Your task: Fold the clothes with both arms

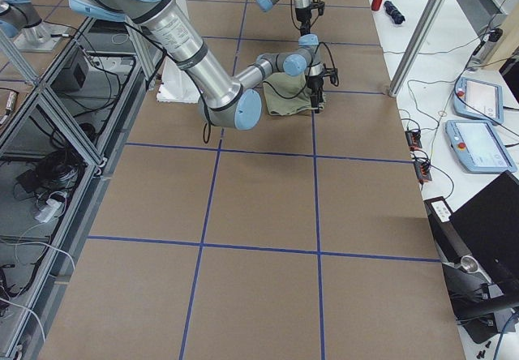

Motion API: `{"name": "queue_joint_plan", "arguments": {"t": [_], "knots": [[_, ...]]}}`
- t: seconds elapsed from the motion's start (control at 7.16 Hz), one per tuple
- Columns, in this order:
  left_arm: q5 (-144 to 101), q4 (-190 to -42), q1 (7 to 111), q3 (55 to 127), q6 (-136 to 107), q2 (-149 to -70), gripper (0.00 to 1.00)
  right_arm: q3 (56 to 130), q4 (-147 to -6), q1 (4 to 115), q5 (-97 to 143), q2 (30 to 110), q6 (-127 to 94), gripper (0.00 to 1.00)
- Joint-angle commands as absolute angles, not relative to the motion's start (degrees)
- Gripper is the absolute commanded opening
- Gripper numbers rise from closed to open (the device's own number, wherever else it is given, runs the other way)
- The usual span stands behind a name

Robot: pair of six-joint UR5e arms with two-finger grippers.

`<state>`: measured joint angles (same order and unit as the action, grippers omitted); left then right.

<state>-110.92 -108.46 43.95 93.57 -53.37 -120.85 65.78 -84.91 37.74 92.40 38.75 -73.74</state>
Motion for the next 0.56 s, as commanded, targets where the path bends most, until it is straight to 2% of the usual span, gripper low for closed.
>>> {"name": "queue_joint_plan", "arguments": {"t": [0.0, 0.28, 0.42], "knots": [[-110.92, -108.46, 43.95, 93.78, -53.52, -120.85, 1.00, 64.51, -84.99, 42.78, 94.37, 37.97, -71.48, 1.00], [-111.00, -108.20, 44.03, 95.96, -52.83, -119.28, 1.00, 66.17, -85.25, 48.40, 109.09, 38.40, -59.74, 1.00], [-111.35, -107.58, 45.69, 99.72, -50.39, -115.79, 1.00, 71.23, -87.60, 52.43, 116.64, 42.32, -51.15, 1.00]]}}
